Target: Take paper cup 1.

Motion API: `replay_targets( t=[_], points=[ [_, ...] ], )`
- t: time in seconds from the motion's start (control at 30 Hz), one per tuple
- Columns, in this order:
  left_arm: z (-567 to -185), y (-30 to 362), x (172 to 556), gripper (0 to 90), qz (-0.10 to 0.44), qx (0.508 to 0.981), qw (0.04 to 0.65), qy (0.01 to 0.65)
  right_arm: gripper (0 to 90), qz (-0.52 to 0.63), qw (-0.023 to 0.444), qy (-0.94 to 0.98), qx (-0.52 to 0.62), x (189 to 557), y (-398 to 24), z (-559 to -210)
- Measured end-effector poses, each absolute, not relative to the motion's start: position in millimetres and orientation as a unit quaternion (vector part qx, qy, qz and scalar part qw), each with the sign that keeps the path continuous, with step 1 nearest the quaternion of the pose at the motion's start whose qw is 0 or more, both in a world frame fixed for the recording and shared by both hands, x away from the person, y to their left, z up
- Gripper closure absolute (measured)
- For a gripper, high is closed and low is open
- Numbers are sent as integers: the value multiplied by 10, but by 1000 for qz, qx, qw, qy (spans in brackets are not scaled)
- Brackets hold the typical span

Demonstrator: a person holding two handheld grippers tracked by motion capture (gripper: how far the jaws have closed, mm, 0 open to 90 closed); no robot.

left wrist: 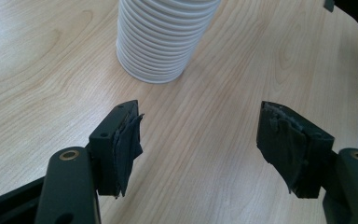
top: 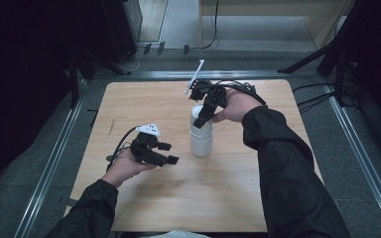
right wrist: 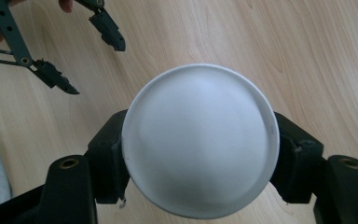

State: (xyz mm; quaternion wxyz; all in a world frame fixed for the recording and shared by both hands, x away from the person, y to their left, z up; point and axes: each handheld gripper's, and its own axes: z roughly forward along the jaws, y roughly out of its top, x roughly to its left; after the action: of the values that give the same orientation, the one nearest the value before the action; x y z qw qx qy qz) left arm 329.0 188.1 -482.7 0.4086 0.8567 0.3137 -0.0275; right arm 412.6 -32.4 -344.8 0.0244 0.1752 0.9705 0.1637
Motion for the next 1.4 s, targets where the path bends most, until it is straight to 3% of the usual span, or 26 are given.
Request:
replay_targets(
  t=[0.43, 0.6, 0.8, 1.17, 1.4],
  points=[
    [-4785, 1916, 3278, 288, -36, 852, 419, 312, 332, 186, 39, 965, 183, 4042, -453, -2903],
    [-4776, 1937, 3286, 181, -30, 849, 417, 323, 334, 208, 45, 958, 191, 3942, -587, -2628],
    [-4763, 1922, 3267, 181, -37, 848, 424, 316, 336, 222, 53, 957, 181, 3663, -809, -2430],
    [-4693, 1874, 3165, 187, -36, 850, 442, 285, 337, 251, 20, 957, 142, 3287, -1032, -2814],
    [-4691, 1861, 3124, 191, -35, 853, 441, 276, 338, 287, -5, 949, 133, 3241, -1139, -3380]
  ],
)
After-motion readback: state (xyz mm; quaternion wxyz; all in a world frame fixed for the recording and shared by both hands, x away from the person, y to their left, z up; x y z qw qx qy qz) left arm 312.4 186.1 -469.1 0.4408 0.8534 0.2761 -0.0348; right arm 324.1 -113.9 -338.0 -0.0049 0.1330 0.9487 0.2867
